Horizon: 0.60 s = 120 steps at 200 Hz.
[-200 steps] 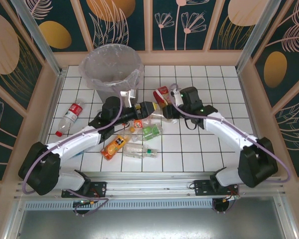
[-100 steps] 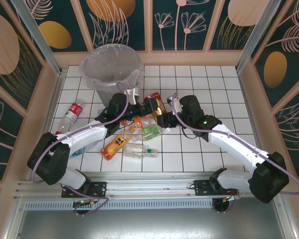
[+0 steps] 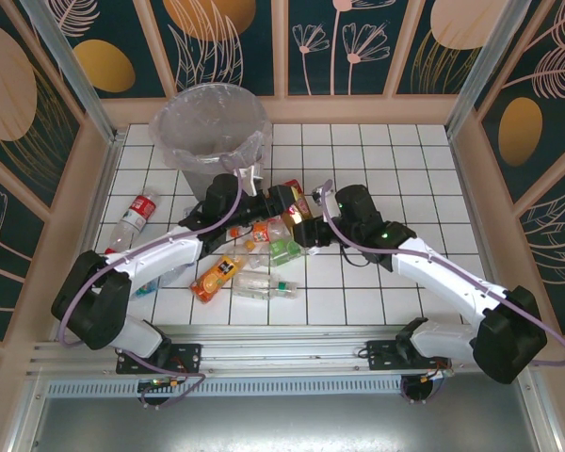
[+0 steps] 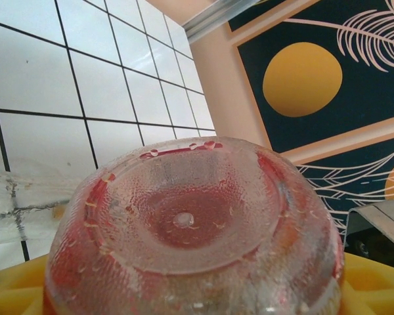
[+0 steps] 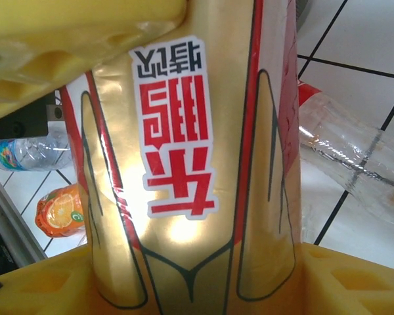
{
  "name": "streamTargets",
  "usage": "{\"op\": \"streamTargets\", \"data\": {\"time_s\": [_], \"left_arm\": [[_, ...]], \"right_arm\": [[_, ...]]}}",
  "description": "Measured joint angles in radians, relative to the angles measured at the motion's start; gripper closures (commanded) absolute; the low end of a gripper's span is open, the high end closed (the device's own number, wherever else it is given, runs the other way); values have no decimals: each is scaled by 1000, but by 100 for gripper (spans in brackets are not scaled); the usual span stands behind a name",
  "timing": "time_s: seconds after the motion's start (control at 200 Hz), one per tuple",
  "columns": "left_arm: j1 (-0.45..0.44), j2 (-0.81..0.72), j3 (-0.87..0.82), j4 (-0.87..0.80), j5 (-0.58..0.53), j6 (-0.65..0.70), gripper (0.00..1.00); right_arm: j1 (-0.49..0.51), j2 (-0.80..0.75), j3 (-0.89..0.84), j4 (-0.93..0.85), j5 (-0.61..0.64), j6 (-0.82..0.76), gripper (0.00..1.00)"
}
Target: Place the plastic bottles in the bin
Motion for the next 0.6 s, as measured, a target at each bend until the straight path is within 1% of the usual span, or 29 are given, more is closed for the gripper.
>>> {"op": "streamTargets", "data": {"time_s": [0.04, 0.125, 0.215, 0.32, 0.445, 0.6], "left_arm": [[0, -6, 0, -6, 0, 1, 39], [0, -21, 0, -18, -7, 8, 38], [0, -48, 8, -53, -15, 24, 37], [0, -77, 40, -108, -36, 60, 37], [0, -97, 129, -213, -56, 126, 36], [0, -114, 302, -355, -90, 261, 36]], "right_arm": [[2, 0, 0, 3, 0, 3, 22], [6, -5, -2, 6, 0, 15, 15], [8, -30, -8, 7, 0, 20, 10], [8, -90, -14, 6, -5, 27, 1], [11, -179, -14, 6, -41, 26, 1], [12, -282, -14, 7, -90, 27, 1]]}}
